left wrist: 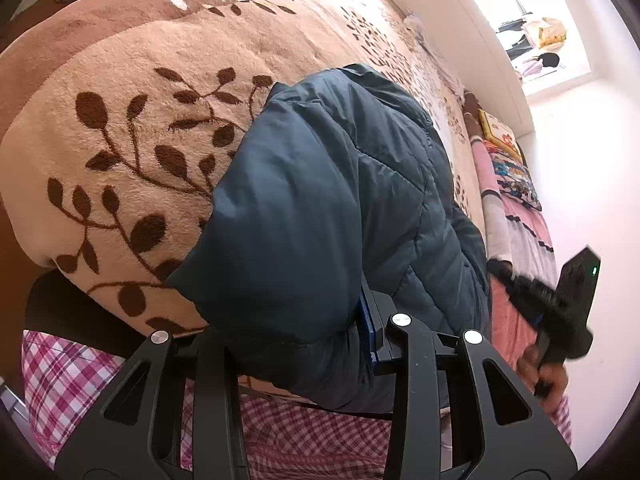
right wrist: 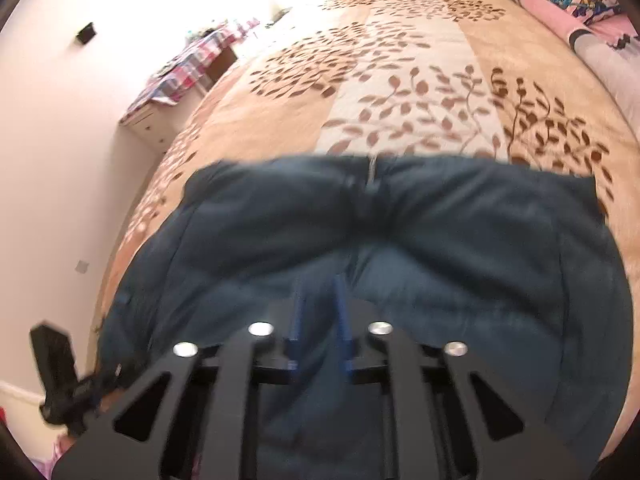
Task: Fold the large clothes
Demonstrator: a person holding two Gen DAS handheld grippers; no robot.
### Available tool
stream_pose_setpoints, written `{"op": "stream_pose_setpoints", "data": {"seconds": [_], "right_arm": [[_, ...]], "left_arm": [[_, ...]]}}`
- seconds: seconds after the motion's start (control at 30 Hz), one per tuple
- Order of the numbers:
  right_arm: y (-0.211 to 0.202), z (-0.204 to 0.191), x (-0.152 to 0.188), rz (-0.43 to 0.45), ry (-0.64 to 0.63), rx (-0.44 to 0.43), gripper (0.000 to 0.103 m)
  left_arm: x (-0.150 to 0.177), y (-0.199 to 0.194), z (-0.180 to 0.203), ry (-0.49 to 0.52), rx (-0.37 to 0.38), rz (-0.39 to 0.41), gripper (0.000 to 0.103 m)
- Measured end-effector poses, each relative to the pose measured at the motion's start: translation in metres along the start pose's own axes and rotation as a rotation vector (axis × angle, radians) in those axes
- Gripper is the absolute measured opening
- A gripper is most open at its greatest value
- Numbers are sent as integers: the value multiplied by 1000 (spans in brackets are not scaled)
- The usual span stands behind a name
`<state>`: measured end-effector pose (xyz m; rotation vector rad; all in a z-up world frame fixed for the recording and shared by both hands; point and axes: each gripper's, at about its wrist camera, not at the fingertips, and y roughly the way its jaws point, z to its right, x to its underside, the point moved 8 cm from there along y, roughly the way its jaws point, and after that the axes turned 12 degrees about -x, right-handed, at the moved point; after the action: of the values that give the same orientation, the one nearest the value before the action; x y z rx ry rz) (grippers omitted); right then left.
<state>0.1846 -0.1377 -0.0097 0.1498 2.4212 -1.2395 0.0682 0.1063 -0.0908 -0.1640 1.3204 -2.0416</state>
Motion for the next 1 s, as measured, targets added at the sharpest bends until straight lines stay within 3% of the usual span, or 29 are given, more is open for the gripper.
{"op": "stream_pose_setpoints", "data": {"seconds": [0.17,0.23,0.43,0.53,0.63,0.67,0.7,0.73,0.8,1.0], "right_arm": [[29,12,30,-104,53,6,11],[46,19,38,-148,71,18,8],[67,31,42,-167,116,21,2],[69,31,44,-166,110,18,1],[70,31,45,-156,127,5,0],[72,34,45,-153,131,3,0],[72,34,45,-150,136,0,0],[71,34,45,-149,141,0,0],[69,33,43,-148,152,2,0],[23,4,44,-64,103,-46,5]], "left_arm": [[2,-4,1,6,-9,6,35],[1,-4,1,3,-7,6,43],[0,1,0,-14,-14,-15,65],[-2,6,1,-37,-16,-29,70],[-3,9,5,-76,27,-36,70],[-5,7,8,-77,37,-17,65],[-6,6,10,-63,24,-2,49],[-6,6,12,-43,7,5,40],[-6,2,15,-18,-13,25,32],[-8,-7,21,32,-30,62,26]]}}
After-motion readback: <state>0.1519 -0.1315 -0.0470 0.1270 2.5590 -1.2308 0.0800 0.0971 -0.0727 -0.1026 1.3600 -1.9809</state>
